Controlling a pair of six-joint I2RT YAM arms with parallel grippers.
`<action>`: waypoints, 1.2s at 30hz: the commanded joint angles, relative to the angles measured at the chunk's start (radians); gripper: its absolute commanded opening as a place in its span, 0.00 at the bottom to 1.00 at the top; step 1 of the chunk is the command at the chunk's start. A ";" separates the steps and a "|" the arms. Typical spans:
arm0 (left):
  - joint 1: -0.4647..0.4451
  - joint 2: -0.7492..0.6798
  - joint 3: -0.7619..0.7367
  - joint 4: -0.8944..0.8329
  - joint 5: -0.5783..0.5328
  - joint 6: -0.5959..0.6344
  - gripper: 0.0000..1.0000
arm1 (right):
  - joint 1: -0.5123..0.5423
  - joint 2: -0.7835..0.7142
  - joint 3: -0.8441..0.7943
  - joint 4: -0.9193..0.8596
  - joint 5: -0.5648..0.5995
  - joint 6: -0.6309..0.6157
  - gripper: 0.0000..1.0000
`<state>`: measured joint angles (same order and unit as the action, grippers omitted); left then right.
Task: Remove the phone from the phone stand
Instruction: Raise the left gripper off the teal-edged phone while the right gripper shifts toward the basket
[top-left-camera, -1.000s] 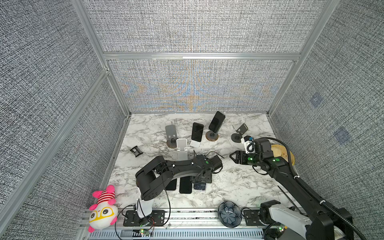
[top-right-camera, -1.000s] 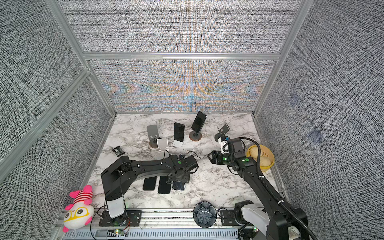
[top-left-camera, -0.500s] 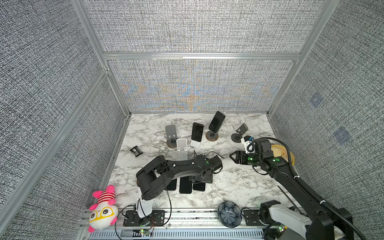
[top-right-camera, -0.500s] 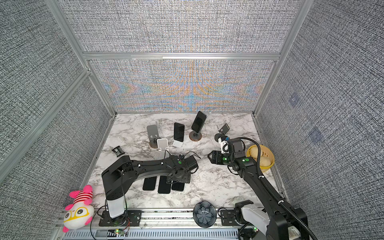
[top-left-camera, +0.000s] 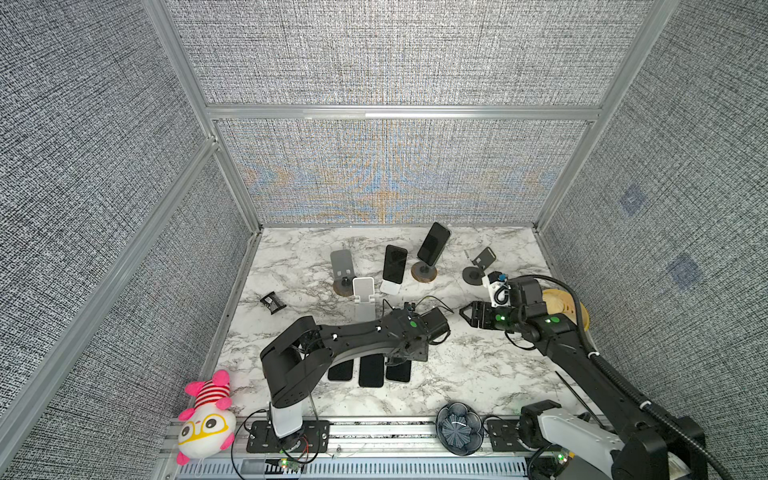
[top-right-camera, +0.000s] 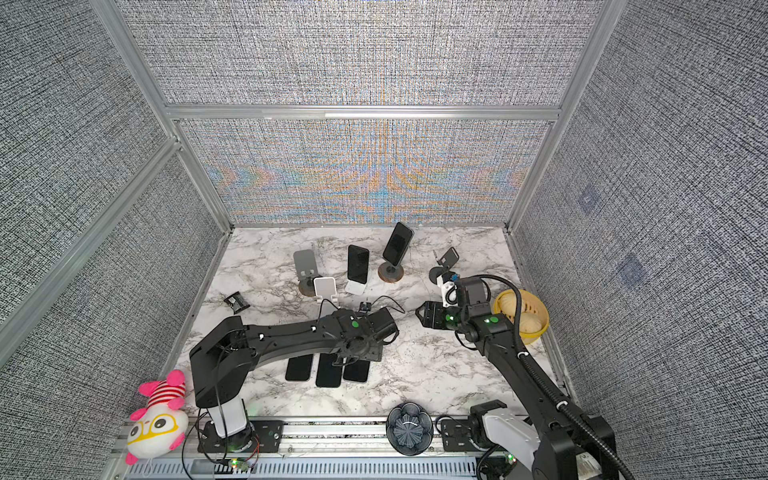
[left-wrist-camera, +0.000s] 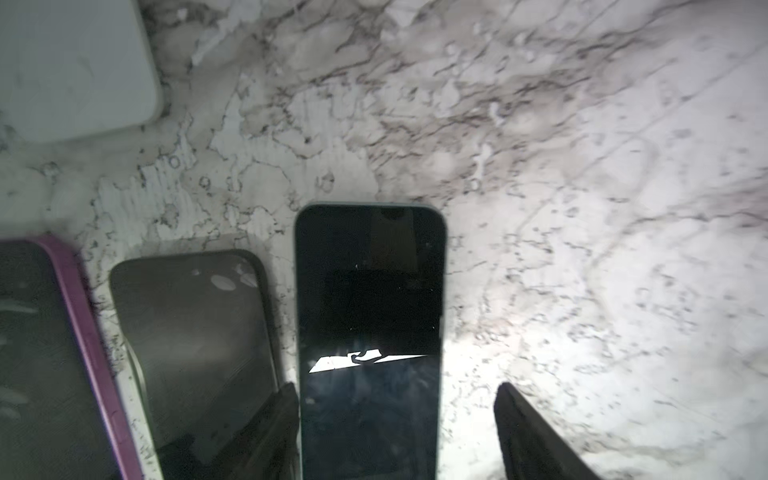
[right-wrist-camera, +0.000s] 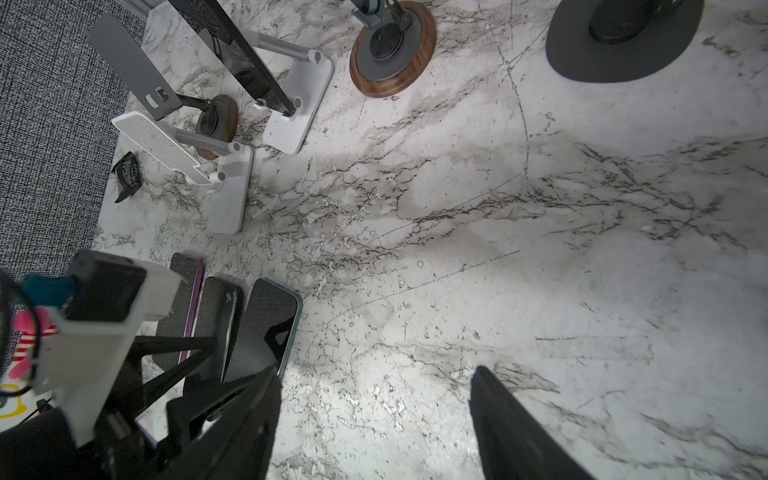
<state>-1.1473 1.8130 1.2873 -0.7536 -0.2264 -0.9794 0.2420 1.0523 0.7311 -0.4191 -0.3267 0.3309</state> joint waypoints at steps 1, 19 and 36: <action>-0.014 0.005 0.033 0.027 -0.005 0.013 0.70 | 0.000 -0.012 0.009 -0.051 0.062 0.008 0.72; -0.018 0.168 0.084 0.113 0.169 0.022 0.45 | -0.107 -0.134 -0.004 -0.140 0.173 0.036 0.72; 0.008 0.149 0.007 0.063 0.131 0.010 0.42 | -0.124 -0.141 0.005 -0.151 0.160 0.013 0.72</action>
<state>-1.1450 1.9663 1.3113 -0.6449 -0.0669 -0.9619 0.1177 0.9119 0.7261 -0.5529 -0.1619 0.3569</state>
